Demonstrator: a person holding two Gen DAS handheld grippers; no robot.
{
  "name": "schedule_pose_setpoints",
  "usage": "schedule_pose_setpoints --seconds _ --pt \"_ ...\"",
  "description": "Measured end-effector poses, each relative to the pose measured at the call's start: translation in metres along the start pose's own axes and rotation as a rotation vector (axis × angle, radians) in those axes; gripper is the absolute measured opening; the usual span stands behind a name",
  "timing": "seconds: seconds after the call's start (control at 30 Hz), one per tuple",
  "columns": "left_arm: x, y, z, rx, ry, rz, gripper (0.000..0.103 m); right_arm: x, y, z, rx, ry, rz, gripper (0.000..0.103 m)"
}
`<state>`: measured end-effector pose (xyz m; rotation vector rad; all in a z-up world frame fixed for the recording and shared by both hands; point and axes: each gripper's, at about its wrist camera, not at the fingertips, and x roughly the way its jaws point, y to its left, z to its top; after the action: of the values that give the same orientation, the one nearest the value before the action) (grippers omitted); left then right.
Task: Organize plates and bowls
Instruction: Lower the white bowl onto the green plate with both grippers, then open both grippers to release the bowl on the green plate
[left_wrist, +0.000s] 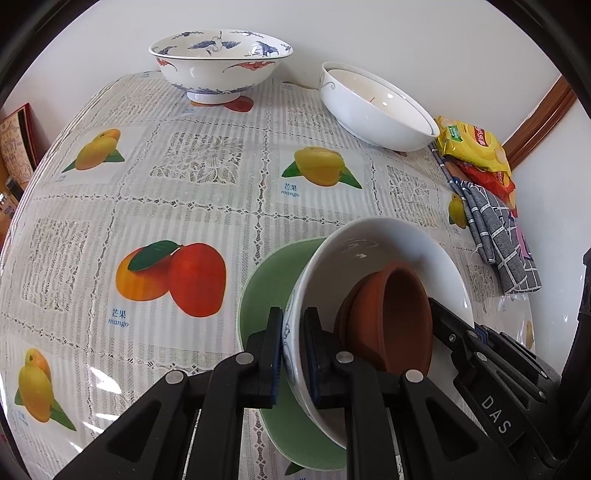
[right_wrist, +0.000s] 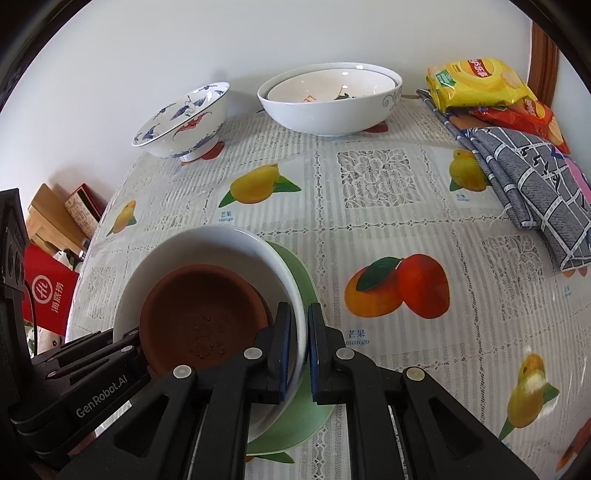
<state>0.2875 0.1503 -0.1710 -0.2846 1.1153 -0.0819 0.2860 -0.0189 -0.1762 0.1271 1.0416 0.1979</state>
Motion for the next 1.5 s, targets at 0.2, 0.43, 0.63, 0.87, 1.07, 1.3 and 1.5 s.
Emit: schedule_pose_setpoints --seconds 0.2,0.43,0.63,0.87,1.07,1.3,1.5 --pt "0.000 -0.001 -0.001 0.003 -0.001 0.013 0.014 -0.007 0.000 0.002 -0.004 -0.014 -0.009 0.008" --pt "-0.002 -0.003 -0.003 0.016 0.012 0.013 0.014 -0.011 0.001 0.000 -0.016 -0.023 -0.029 0.010" --pt "-0.008 -0.004 -0.008 0.016 0.012 0.006 0.018 -0.016 0.001 -0.003 -0.028 -0.021 -0.036 0.013" --pt "-0.020 -0.004 -0.016 0.013 0.004 0.005 0.028 -0.026 0.002 -0.008 -0.033 -0.019 -0.032 0.015" --pt "-0.036 -0.005 -0.025 0.015 -0.018 -0.007 0.037 -0.035 0.005 -0.016 -0.038 -0.014 -0.022 0.016" --pt "-0.060 -0.010 -0.040 0.025 -0.054 0.003 0.044 -0.055 0.006 -0.028 -0.044 -0.028 -0.019 0.025" --pt "-0.091 -0.023 -0.056 0.050 -0.102 0.001 0.046 -0.092 0.002 -0.043 -0.049 -0.079 -0.059 0.041"
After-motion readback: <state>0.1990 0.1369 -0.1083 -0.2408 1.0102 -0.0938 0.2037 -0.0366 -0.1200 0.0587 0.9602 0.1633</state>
